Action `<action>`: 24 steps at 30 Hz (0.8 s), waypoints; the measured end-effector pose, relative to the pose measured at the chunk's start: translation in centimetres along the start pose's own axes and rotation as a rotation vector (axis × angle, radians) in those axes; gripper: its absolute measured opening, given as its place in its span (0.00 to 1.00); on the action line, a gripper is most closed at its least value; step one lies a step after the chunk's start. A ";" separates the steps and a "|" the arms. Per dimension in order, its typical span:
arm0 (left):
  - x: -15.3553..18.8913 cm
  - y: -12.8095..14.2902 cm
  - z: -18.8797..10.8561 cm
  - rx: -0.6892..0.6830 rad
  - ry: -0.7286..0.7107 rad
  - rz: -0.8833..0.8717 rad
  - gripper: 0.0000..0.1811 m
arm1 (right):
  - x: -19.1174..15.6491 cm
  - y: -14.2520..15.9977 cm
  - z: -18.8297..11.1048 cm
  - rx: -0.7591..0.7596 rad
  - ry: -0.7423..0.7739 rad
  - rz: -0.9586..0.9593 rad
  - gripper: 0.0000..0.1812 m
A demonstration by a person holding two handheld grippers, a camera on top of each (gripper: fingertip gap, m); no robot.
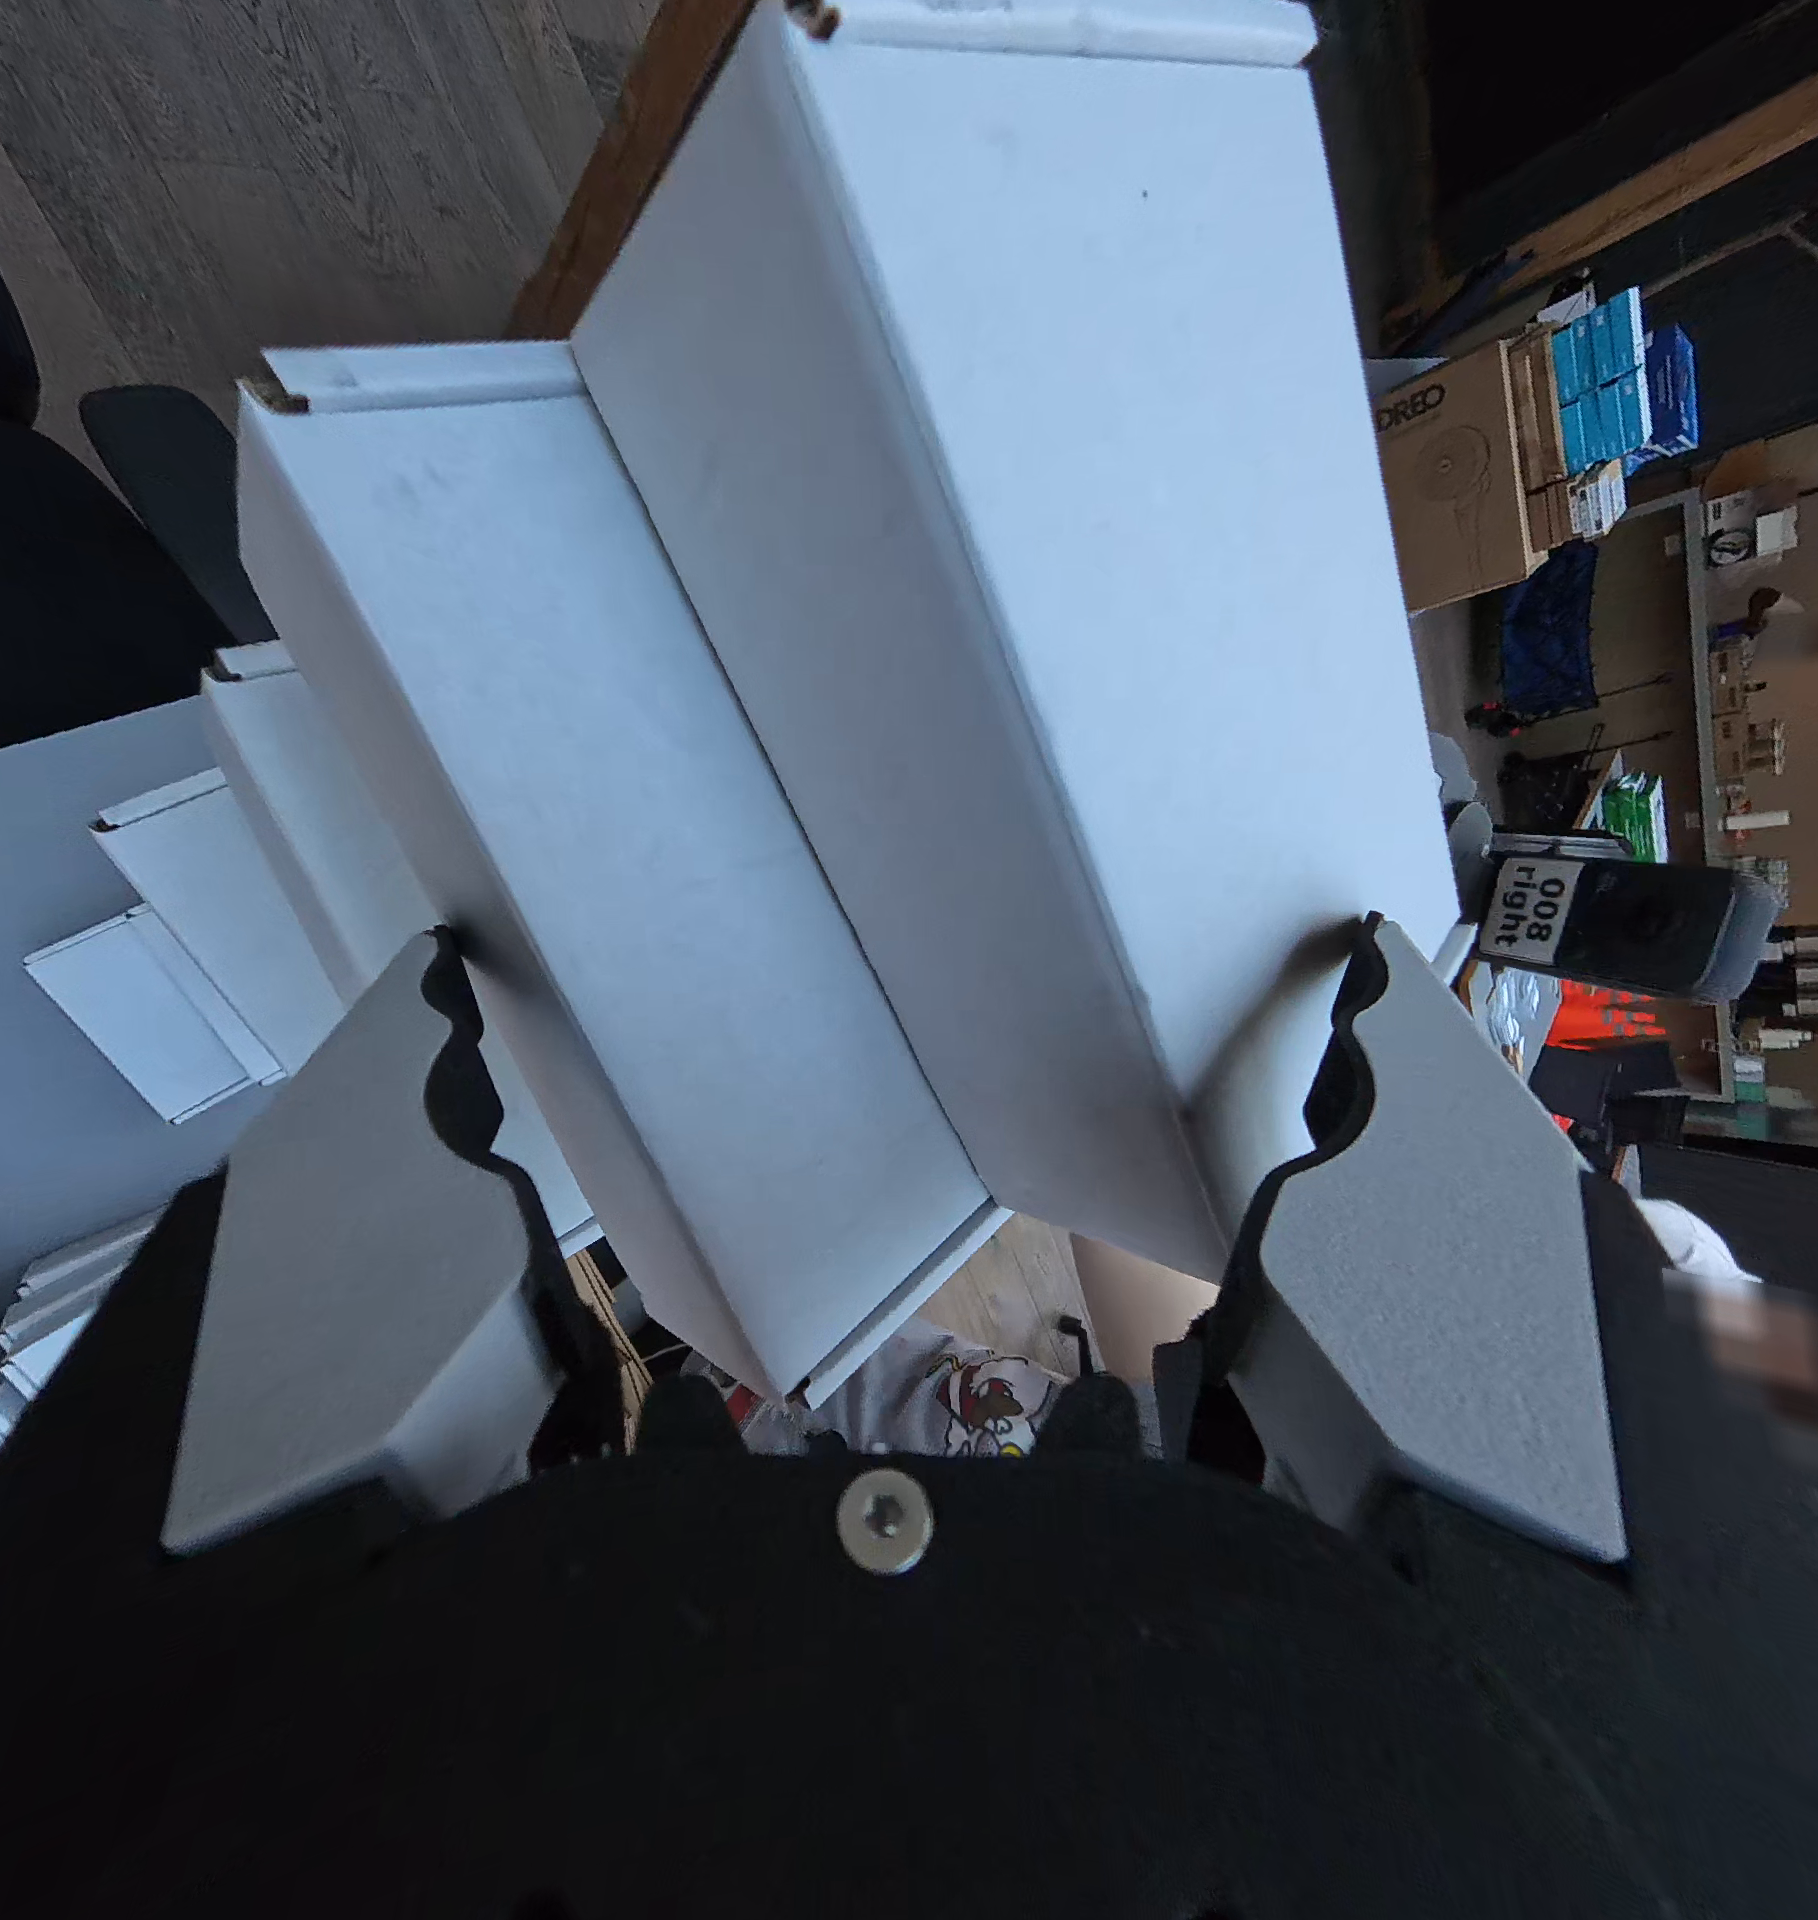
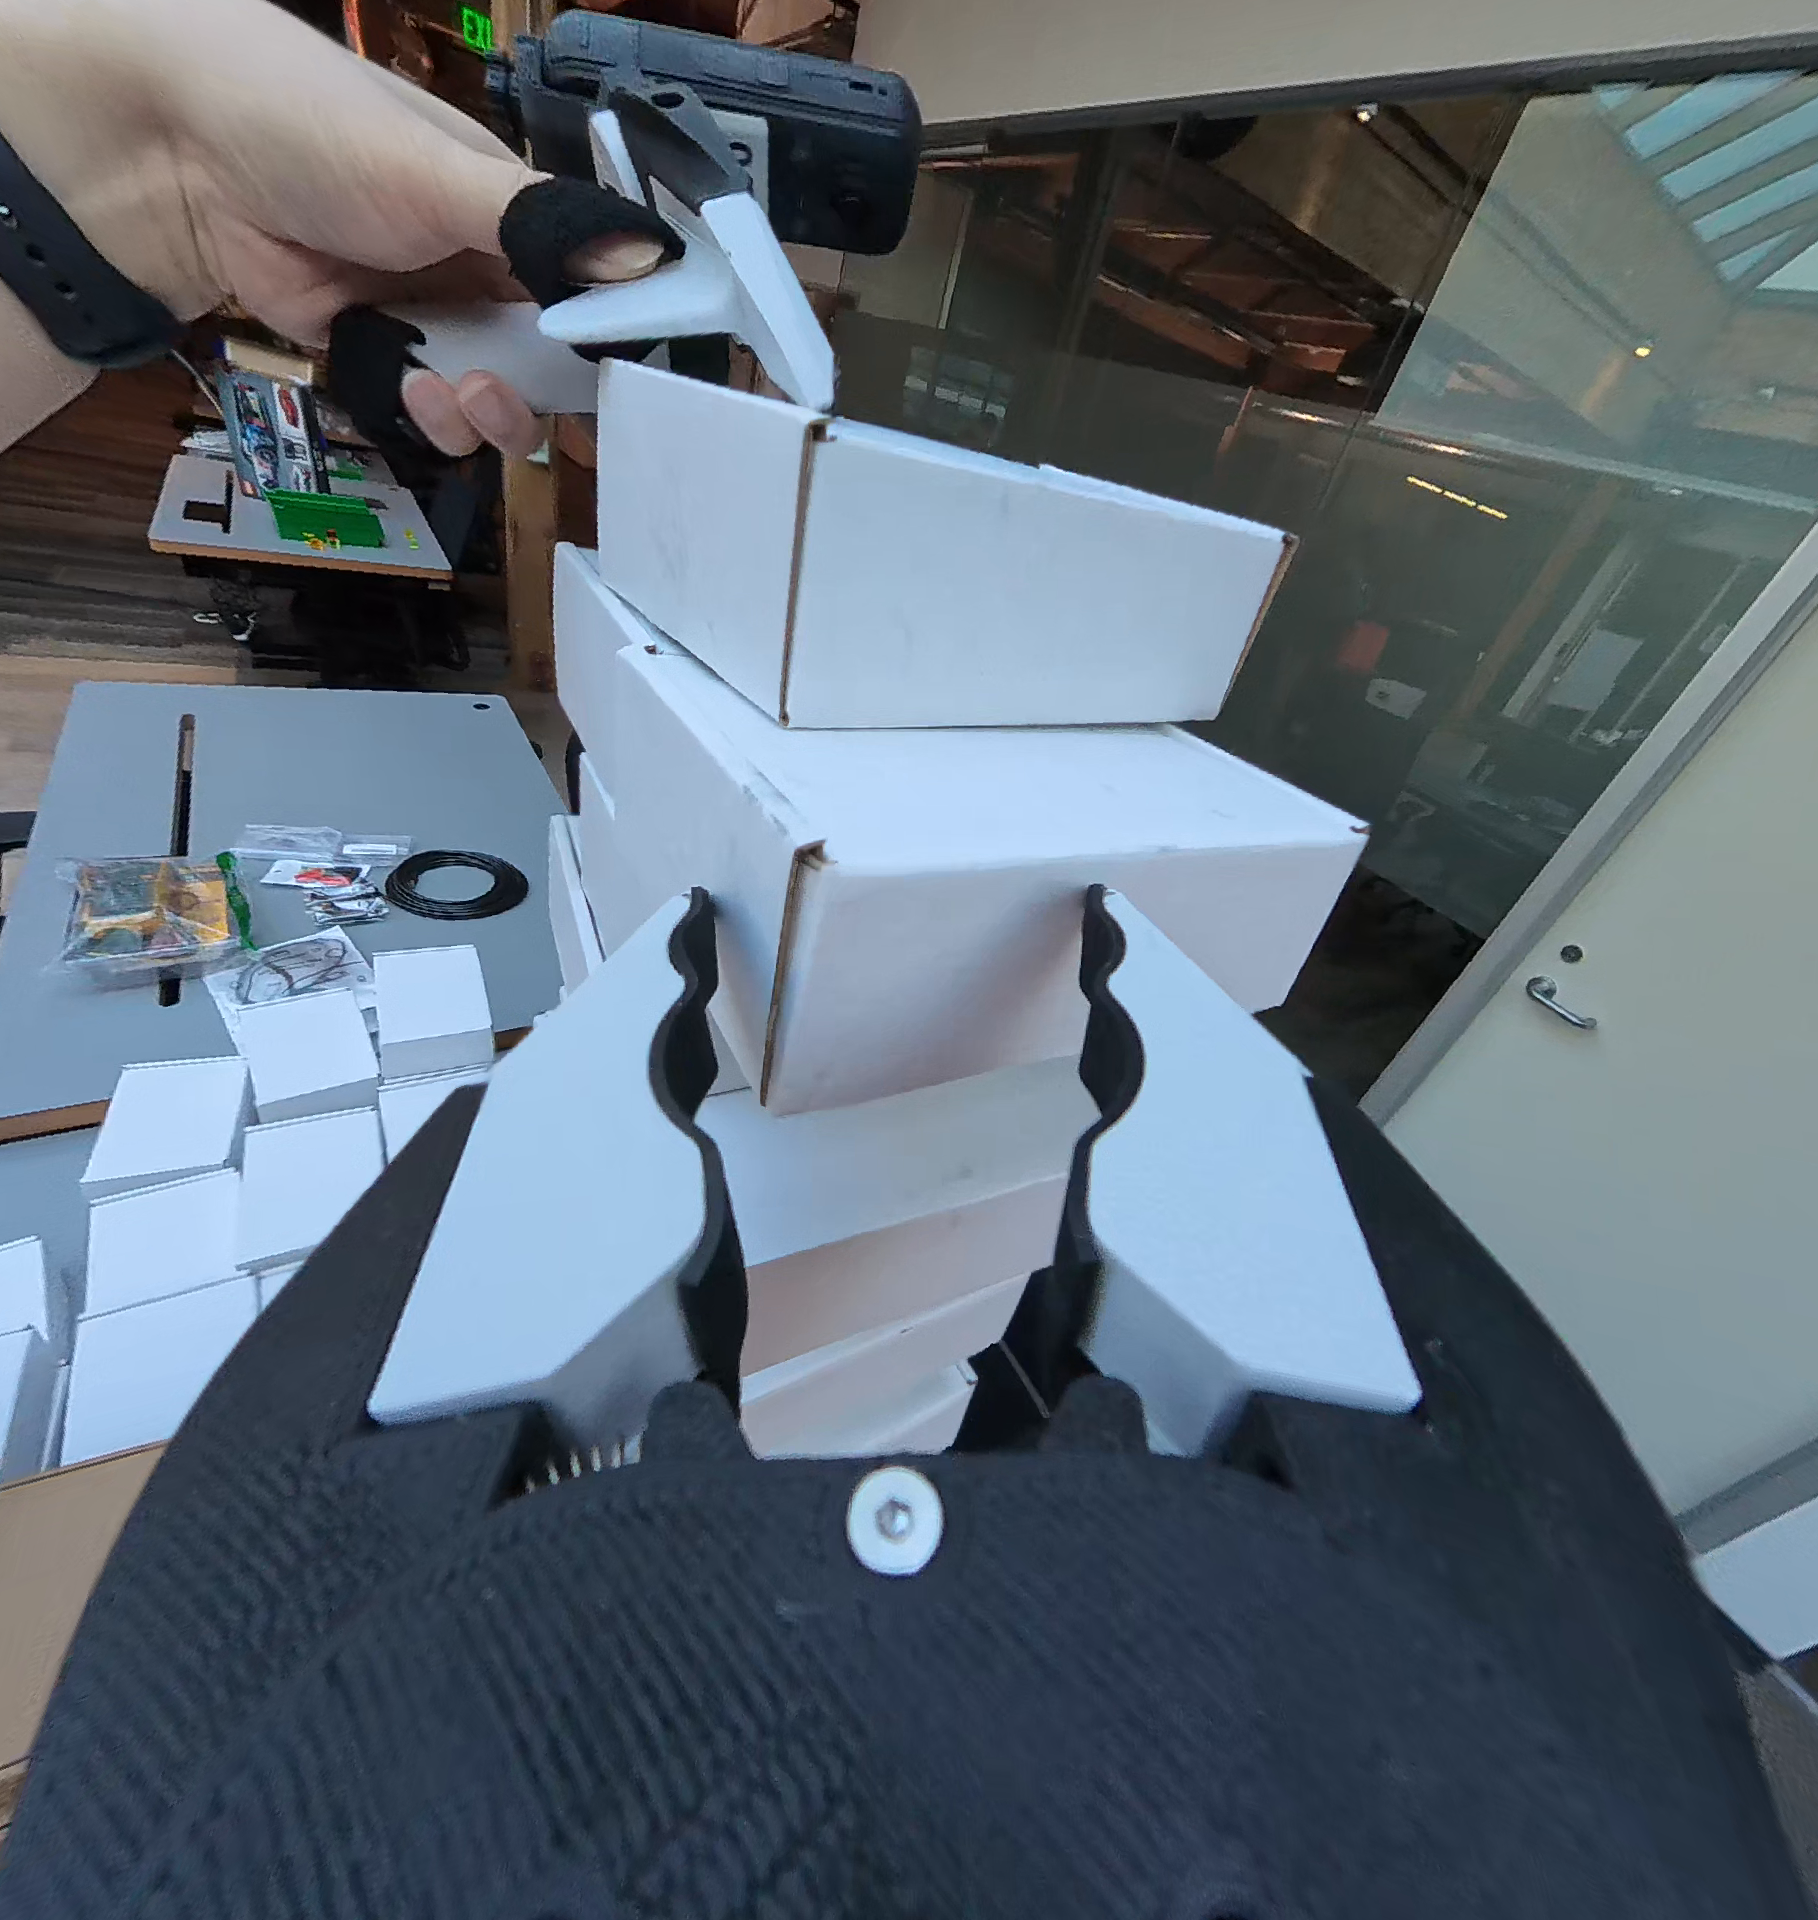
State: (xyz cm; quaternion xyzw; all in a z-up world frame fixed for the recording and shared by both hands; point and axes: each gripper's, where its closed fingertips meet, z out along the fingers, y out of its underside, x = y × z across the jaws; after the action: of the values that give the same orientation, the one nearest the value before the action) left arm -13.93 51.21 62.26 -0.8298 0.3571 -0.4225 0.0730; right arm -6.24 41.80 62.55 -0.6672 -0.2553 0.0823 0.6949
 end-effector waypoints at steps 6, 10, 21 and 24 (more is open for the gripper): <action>0.1 0.2 0.0 -0.010 0.016 -0.007 0.87 | 0.1 0.4 -0.2 -0.005 0.014 0.005 0.39; 0.1 0.1 0.1 -0.005 0.021 -0.013 0.87 | 0.2 0.5 -0.4 -0.014 0.037 -0.014 0.39; 0.0 0.2 0.0 -0.016 0.046 -0.039 0.87 | 0.4 0.6 -0.7 -0.018 0.057 -0.015 0.40; -0.1 -0.1 -0.3 0.002 0.053 -0.040 0.87 | 0.7 0.7 -0.7 -0.018 0.064 -0.008 0.41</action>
State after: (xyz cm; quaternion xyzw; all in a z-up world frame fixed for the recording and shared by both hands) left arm -14.15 51.40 62.46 -0.8253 0.3418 -0.4460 0.0560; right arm -5.16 41.53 62.03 -0.6747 -0.2363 0.0559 0.6970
